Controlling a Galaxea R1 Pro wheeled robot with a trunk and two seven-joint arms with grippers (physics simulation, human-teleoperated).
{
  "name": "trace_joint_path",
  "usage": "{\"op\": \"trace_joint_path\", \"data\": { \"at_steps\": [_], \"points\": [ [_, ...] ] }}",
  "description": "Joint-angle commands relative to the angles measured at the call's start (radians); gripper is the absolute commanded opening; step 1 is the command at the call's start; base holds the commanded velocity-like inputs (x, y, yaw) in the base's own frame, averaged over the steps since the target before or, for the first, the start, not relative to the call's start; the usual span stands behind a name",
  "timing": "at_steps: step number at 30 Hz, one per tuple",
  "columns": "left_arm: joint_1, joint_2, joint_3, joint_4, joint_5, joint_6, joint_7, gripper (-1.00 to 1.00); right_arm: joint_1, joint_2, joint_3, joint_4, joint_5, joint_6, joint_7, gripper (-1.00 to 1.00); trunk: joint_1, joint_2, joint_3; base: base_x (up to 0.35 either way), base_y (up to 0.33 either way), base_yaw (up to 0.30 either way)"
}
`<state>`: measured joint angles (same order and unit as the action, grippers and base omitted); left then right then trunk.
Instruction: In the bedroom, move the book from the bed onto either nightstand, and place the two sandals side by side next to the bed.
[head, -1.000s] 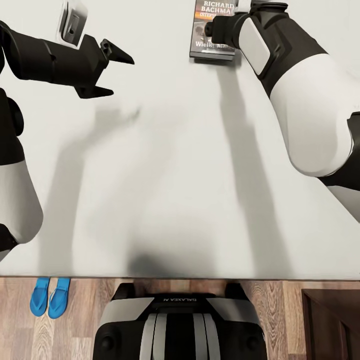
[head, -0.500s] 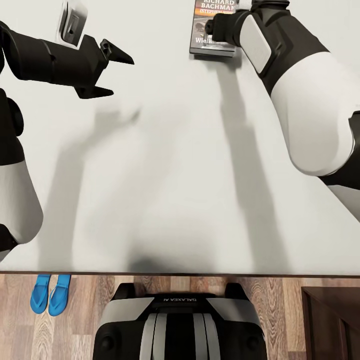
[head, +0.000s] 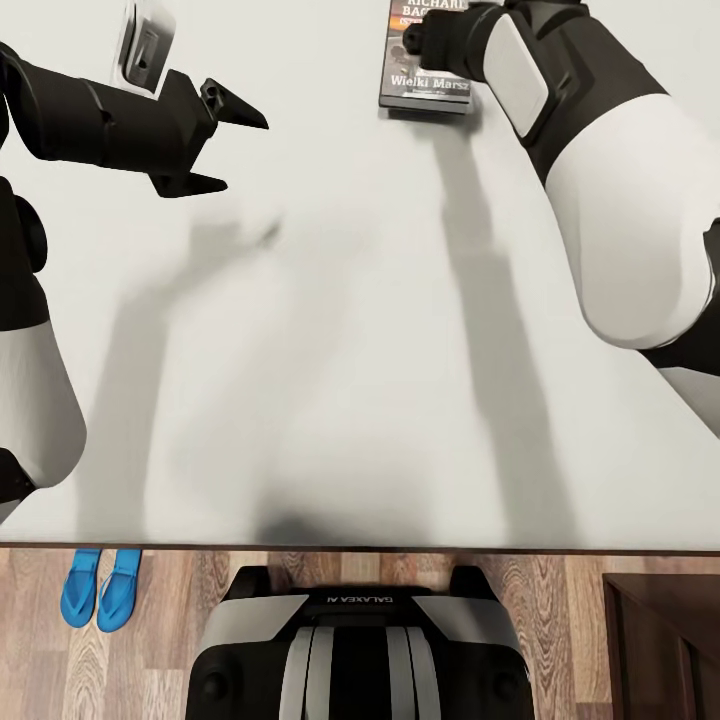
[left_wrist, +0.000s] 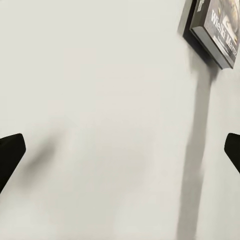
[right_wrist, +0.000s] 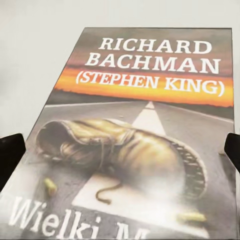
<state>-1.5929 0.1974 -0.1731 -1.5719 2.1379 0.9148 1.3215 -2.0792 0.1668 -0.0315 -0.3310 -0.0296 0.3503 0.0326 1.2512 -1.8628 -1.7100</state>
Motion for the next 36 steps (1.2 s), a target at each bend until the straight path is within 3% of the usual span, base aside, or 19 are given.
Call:
{"op": "trace_joint_path", "data": {
  "at_steps": [1,6,18,36],
  "points": [
    [-0.001,0.000,0.000,0.000,0.008,0.007,0.010,1.00,0.000,0.000,-0.003,-0.002,-0.002,0.005,0.016,1.00,0.000,0.000,0.000,0.000,0.000,0.000],
    [-0.001,0.000,0.000,0.000,0.008,0.007,0.009,1.00,0.001,0.000,-0.002,-0.005,-0.001,0.006,0.055,1.00,0.000,0.000,0.000,0.000,0.000,0.000],
    [-0.001,0.001,0.000,0.000,0.008,0.007,0.008,1.00,0.001,-0.001,-0.002,-0.006,-0.003,0.006,0.068,1.00,0.000,0.000,0.000,0.000,0.000,0.000],
    [0.000,0.002,0.000,-0.025,0.009,0.011,0.000,1.00,0.001,-0.033,-0.001,-0.041,-0.001,-0.006,0.067,1.00,0.000,0.000,0.000,0.095,0.006,0.000]
  ]
}}
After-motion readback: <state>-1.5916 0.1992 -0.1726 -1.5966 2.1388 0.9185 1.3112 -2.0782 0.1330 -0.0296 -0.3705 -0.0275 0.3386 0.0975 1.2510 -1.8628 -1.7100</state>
